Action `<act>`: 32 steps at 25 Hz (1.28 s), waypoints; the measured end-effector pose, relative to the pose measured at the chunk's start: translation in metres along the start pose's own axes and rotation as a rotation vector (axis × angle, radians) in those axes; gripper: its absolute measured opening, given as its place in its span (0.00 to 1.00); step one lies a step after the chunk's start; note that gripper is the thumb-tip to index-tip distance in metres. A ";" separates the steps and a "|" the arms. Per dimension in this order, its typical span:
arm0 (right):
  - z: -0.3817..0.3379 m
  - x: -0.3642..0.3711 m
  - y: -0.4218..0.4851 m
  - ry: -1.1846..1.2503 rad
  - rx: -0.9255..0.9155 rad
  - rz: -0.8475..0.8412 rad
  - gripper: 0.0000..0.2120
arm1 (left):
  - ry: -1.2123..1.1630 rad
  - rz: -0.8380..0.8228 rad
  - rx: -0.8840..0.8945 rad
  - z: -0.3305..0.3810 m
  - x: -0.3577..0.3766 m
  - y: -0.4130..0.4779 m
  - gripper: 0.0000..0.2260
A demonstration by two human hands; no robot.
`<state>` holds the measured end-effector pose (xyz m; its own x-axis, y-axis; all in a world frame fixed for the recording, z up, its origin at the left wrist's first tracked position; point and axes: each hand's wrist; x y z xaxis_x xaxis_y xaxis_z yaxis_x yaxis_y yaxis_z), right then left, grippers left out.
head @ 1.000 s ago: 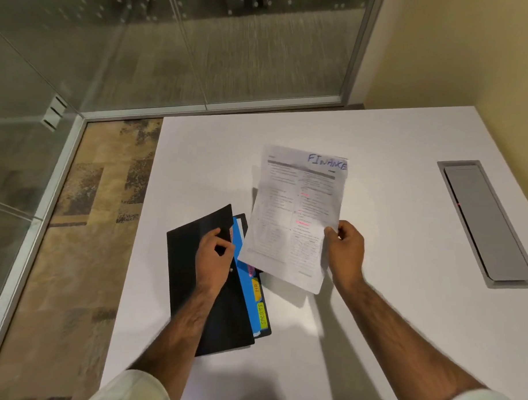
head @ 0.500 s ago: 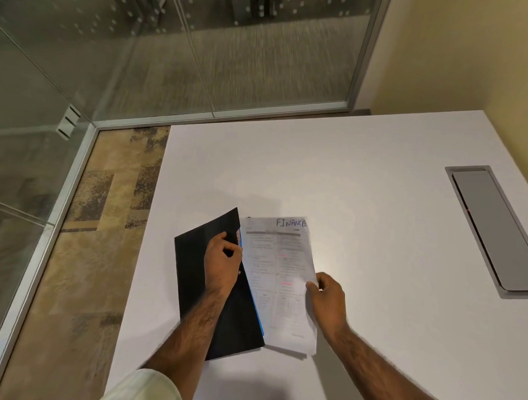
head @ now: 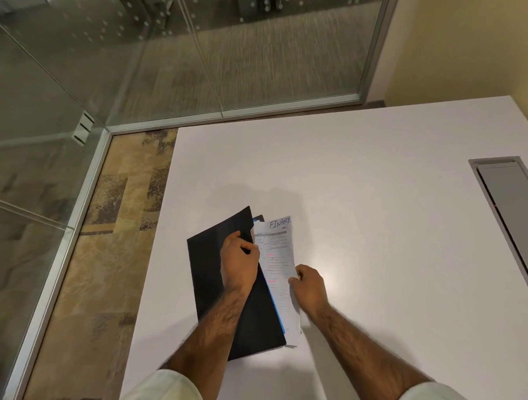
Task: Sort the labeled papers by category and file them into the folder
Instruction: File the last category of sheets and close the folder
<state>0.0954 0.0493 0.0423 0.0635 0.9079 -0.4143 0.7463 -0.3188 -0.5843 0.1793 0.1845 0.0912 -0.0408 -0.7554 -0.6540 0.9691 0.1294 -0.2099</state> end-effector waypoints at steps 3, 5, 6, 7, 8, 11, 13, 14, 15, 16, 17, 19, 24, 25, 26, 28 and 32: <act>-0.002 -0.004 -0.001 -0.074 -0.052 -0.004 0.06 | 0.007 -0.008 -0.031 0.003 -0.001 0.005 0.07; -0.003 -0.019 -0.003 -0.134 -0.088 0.037 0.06 | 0.014 -0.016 -0.032 0.002 -0.002 0.005 0.06; -0.004 -0.029 -0.003 -0.159 -0.100 0.057 0.06 | 0.016 -0.016 -0.020 0.002 -0.002 0.005 0.06; -0.006 -0.040 -0.002 -0.181 -0.110 0.074 0.07 | 0.012 -0.019 -0.008 0.000 -0.001 0.006 0.06; -0.008 -0.048 0.000 -0.193 -0.116 0.081 0.08 | 0.005 -0.018 0.004 0.000 0.000 0.006 0.06; -0.015 -0.052 0.011 -0.188 -0.102 0.021 0.08 | 0.021 -0.018 0.016 -0.002 0.002 0.005 0.11; -0.019 -0.040 0.015 -0.199 -0.096 -0.040 0.07 | 0.052 -0.022 0.012 -0.001 0.004 0.004 0.11; -0.020 -0.032 0.017 -0.208 -0.104 -0.069 0.07 | 0.068 -0.022 0.009 0.001 0.005 0.003 0.10; -0.022 -0.025 0.019 -0.215 -0.122 -0.092 0.06 | 0.083 -0.020 0.006 0.002 0.005 0.003 0.09; -0.026 -0.017 0.020 -0.219 -0.139 -0.109 0.04 | 0.096 -0.020 0.002 0.003 0.004 0.002 0.08; -0.028 -0.010 0.021 -0.212 -0.149 -0.122 0.04 | 0.111 -0.021 -0.002 0.005 0.004 0.001 0.08; -0.030 0.002 0.022 -0.167 -0.134 -0.142 0.06 | 0.139 -0.023 -0.007 0.008 0.004 0.000 0.08; -0.021 0.019 0.021 -0.171 -0.105 -0.189 0.10 | 0.152 -0.006 -0.049 0.016 0.005 -0.002 0.08; -0.021 0.021 0.021 -0.192 -0.115 -0.189 0.11 | 0.148 -0.008 -0.053 0.017 0.006 -0.003 0.10; -0.022 0.023 0.021 -0.203 -0.118 -0.190 0.12 | 0.146 -0.011 -0.056 0.017 0.006 -0.003 0.11; -0.022 0.029 0.024 -0.208 -0.105 -0.224 0.12 | 0.149 -0.007 -0.069 0.019 0.007 -0.005 0.14; -0.022 0.028 0.017 -0.102 -0.092 -0.263 0.15 | 0.151 0.009 -0.070 0.021 0.006 -0.002 0.15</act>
<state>0.1243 0.0754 0.0356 -0.2035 0.9225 -0.3279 0.7857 -0.0459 -0.6169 0.1824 0.1661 0.1027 -0.0732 -0.6492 -0.7571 0.9506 0.1842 -0.2499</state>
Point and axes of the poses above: each hand's wrist, its own y-axis towards the middle knuckle, its own x-axis out of the palm, z = x × y, and after that the axes turned 1 degree about -y, right-handed
